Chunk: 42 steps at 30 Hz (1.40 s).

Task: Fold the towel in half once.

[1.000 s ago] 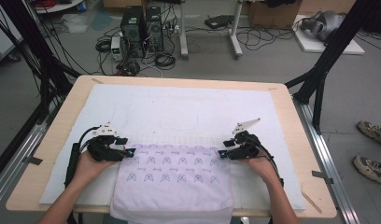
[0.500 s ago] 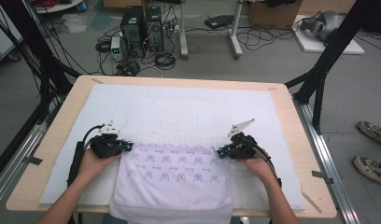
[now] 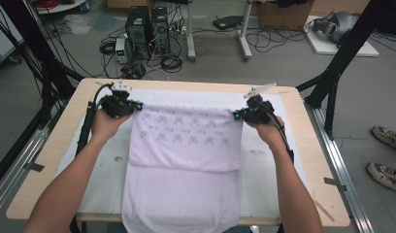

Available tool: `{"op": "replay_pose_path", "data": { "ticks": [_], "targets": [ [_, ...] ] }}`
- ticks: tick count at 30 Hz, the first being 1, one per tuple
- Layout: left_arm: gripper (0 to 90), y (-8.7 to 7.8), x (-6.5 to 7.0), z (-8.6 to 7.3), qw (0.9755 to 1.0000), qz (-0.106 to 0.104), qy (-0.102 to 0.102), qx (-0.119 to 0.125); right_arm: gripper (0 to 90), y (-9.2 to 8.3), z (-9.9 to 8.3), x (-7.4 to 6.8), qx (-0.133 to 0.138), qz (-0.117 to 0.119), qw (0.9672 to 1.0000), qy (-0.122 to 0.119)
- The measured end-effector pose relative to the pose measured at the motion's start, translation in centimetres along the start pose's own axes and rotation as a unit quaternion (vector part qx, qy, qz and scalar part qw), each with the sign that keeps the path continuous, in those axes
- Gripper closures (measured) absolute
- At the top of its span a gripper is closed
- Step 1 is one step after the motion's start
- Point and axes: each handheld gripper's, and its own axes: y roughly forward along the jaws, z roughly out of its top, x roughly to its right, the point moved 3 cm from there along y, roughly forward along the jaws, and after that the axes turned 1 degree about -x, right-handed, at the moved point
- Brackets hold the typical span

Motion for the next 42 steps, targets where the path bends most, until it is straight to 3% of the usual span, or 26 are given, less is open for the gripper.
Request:
{"op": "replay_pose_path", "data": {
  "ticks": [5, 8, 9, 10, 11, 13, 16, 20, 24, 25, 27, 28, 33, 37, 42],
  "targets": [
    [86.1, -2.1, -2.1, 5.1, 0.9989, 0.028, 0.003, 0.038, 86.0, -2.3, 4.6, 2.0, 0.029, -0.031, 0.9991, -0.004],
    [85.3, -2.1, -2.6, 6.1, 0.998, 0.04, 0.011, 0.046, 85.5, -3.1, 6.8, 2.7, 0.033, -0.046, 0.9984, -0.008],
    [82.9, -1.5, -2.7, 5.7, 0.9982, 0.048, 0.008, 0.036, 83.8, -2.9, 7.0, 2.8, 0.03, -0.048, 0.9984, -0.01],
    [72.7, -0.9, -2.7, 5.2, 0.9981, 0.058, 0.007, 0.022, 77.0, -2.4, 7.0, 2.9, 0.032, -0.048, 0.9983, -0.009],
    [65.7, -0.5, -2.8, 4.5, 0.9983, 0.056, 0.003, 0.013, 64.2, -1.8, 6.8, 3.0, 0.031, -0.049, 0.9983, 0.002],
    [64.3, 0.0, -2.9, 3.1, 0.9986, 0.051, -0.006, 0.007, 59.2, -0.7, 5.9, 3.2, 0.012, -0.036, 0.9991, 0.021],
    [60.9, 0.4, -3.1, 0.4, 0.9987, 0.047, -0.018, -0.008, 55.3, 0.4, 3.7, 2.9, 0.0, -0.024, 0.9993, 0.029],
    [59.2, 0.2, -2.2, -2.8, 0.9994, 0.019, -0.029, -0.005, 54.8, 0.9, 0.8, 1.8, -0.008, -0.004, 0.9995, 0.031],
    [57.8, 0.1, -0.3, -5.3, 0.9997, -0.011, -0.022, -0.001, 53.3, 1.0, -1.3, 0.0, -0.018, 0.025, 0.999, 0.034],
    [57.7, 0.1, 0.2, -5.9, 0.9997, -0.018, -0.017, -0.007, 53.8, 1.0, -1.8, -0.6, -0.013, 0.025, 0.9993, 0.022],
    [56.8, -0.1, 1.3, -7.3, 0.9993, -0.034, -0.012, -0.008, 54.3, 1.0, -2.7, -1.8, -0.009, 0.038, 0.9989, 0.024],
    [56.6, -0.2, 1.6, -7.8, 0.9991, -0.039, -0.01, -0.008, 54.7, 1.1, -3.3, -2.5, -0.013, 0.042, 0.999, 0.011],
    [56.8, -0.6, 3.6, -10.4, 0.9972, -0.074, 0.006, -0.012, 56.2, 1.6, -5.7, -4.8, -0.004, 0.058, 0.9983, 0.0],
    [57.8, 0.2, 4.2, -11.9, 0.9954, -0.092, 0.006, -0.025, 56.7, 2.6, -7.5, -5.8, -0.017, 0.064, 0.9978, -0.002],
    [64.6, 1.7, 4.5, -12.5, 0.9941, -0.097, 0.014, -0.048, 62.4, 4.1, -8.6, -6.2, -0.031, 0.063, 0.9975, -0.004]
  ]
}}
